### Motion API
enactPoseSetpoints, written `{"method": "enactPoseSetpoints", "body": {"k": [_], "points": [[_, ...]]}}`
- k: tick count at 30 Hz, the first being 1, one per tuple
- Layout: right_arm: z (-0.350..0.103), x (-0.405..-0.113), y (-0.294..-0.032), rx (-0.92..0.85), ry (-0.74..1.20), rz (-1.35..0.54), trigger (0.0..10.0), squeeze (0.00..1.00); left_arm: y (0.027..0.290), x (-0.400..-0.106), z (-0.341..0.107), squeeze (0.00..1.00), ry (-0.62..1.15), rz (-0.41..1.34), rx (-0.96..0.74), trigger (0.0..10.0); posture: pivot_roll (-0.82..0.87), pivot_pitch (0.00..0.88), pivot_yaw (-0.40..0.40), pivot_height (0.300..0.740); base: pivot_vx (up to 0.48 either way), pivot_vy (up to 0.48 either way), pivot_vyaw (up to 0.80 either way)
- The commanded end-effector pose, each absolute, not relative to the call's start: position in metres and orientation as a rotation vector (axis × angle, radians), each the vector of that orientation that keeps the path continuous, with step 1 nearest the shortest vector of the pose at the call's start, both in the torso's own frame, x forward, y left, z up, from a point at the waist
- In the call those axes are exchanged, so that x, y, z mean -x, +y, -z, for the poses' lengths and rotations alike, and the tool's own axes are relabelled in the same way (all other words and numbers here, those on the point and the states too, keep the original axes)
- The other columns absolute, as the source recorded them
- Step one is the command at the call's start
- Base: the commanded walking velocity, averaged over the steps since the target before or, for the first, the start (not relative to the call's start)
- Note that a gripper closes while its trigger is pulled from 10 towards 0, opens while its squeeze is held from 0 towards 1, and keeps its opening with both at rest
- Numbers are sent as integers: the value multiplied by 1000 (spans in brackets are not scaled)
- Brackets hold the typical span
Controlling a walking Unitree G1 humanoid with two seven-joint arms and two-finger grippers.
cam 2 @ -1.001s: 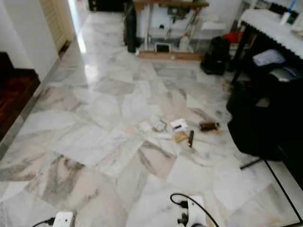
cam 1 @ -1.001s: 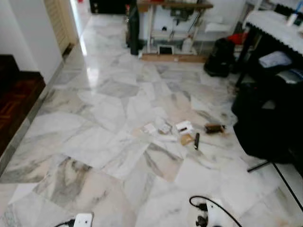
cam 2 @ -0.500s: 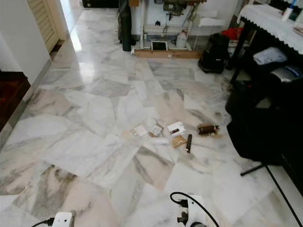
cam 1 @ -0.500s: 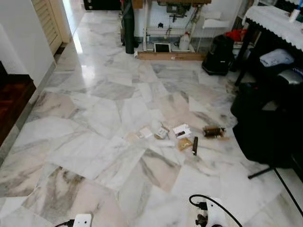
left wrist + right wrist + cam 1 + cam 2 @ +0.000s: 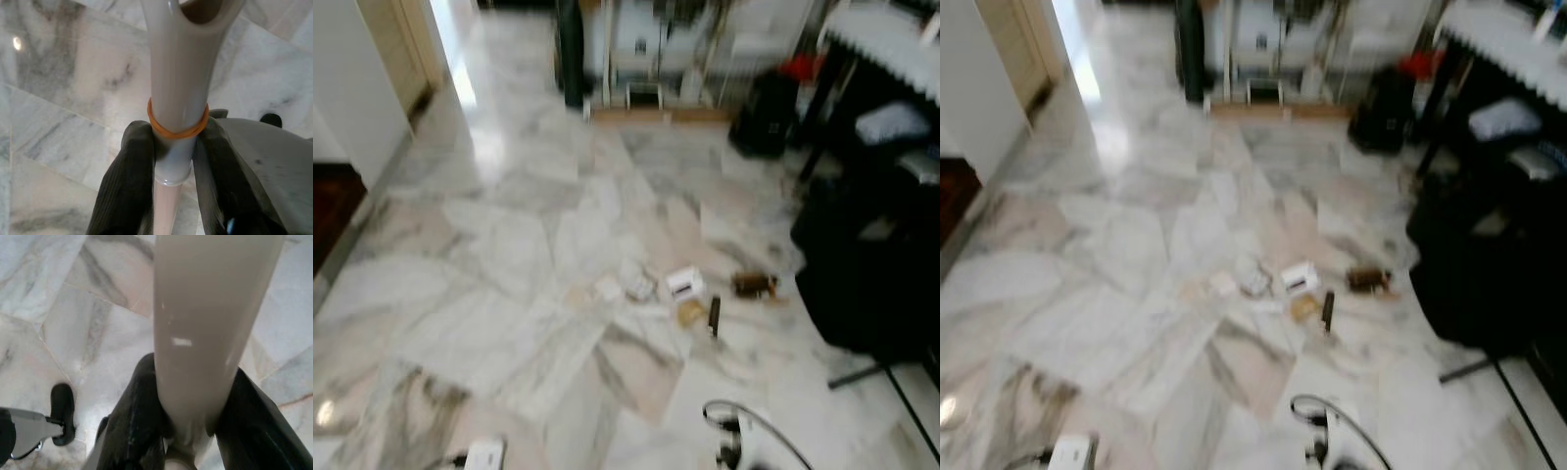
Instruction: Sweep floor
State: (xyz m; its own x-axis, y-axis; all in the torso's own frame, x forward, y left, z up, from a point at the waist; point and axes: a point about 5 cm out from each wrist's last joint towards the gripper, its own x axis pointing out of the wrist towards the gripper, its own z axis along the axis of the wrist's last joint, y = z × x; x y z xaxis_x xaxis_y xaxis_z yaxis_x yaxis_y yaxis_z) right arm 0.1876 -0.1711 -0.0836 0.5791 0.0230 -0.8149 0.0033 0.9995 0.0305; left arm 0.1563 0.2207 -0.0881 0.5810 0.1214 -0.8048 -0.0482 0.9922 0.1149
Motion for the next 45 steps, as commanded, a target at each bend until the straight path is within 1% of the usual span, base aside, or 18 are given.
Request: {"method": "enactPoseSetpoints", "body": {"k": [1, 24, 25, 27, 29, 31, 33, 35, 36, 37, 38, 39, 41, 43, 44, 45], "points": [[85, -184, -169, -39, 962, -14, 10000, 0, 222, -146, 92, 0, 971, -108, -63, 10000, 76, 85, -60, 740, 0, 0, 0], [85, -184, -170, -27, 963, -17, 10000, 0, 222, -147, 92, 0, 968, -109, -66, 10000, 77, 84, -60, 740, 0, 0, 0], [85, -184, -170, -11, 965, -17, 10000, 0, 222, -147, 92, 0, 969, -109, -67, 10000, 77, 83, -60, 740, 0, 0, 0], [86, -184, -177, 104, 988, -4, 10000, 0, 222, -147, 92, 0, 969, -108, -82, 10000, 77, 81, -60, 740, 0, 0, 0], [86, -183, -179, 133, 998, 0, 10000, 0, 223, -147, 91, 0, 968, -110, -93, 10000, 77, 81, -60, 740, 0, 0, 0], [85, -185, -185, 221, 1007, -8, 10000, 0, 225, -148, 90, 0, 959, -119, -164, 10000, 76, 80, -60, 740, 0, 0, 0], [78, -195, -193, 380, 965, -19, 10000, 0, 229, -150, 88, 0, 941, -131, -271, 10000, 79, 79, -60, 740, 0, 0, 0], [67, -212, -198, 561, 866, -46, 10000, 0, 231, -151, 86, 0, 917, -169, -318, 10000, 80, 78, -60, 740, 0, 0, 0], [67, -212, -198, 561, 866, -46, 10000, 0, 231, -151, 86, 0, 917, -169, -318, 10000, 80, 78, -60, 740, 0, 0, 0], [53, -232, -203, 583, 769, 15, 10000, 0, 233, -152, 84, 0, 877, -217, -348, 10000, 80, 78, -60, 740, 0, 0, 0], [38, -250, -209, 530, 694, 111, 10000, 0, 234, -153, 81, 0, 829, -256, -386, 10000, 77, 76, -59, 740, 0, 0, 0], [38, -250, -209, 530, 694, 111, 10000, 0, 234, -153, 81, 0, 829, -256, -386, 10000, 77, 76, -59, 740, 0, 0, 0], [23, -265, -214, 489, 614, 176, 10000, 0, 235, -155, 78, 0, 774, -291, -432, 10000, 78, 75, -60, 740, 0, 0, 0], [12, -277, -213, 453, 542, 185, 10000, 0, 263, -206, 43, 0, 618, -340, -448, 10000, 80, 74, -60, 740, 0, 0, 0], [6, -283, -211, 448, 508, 188, 10000, 0, 271, -226, 26, 0, 552, -353, -453, 10000, 81, 74, -61, 740, 0, 0, 0], [2, -287, -209, 435, 477, 186, 10000, 0, 275, -239, 14, 0, 502, -355, -456, 10000, 81, 74, -61, 740, 0, 0, 0]]}}
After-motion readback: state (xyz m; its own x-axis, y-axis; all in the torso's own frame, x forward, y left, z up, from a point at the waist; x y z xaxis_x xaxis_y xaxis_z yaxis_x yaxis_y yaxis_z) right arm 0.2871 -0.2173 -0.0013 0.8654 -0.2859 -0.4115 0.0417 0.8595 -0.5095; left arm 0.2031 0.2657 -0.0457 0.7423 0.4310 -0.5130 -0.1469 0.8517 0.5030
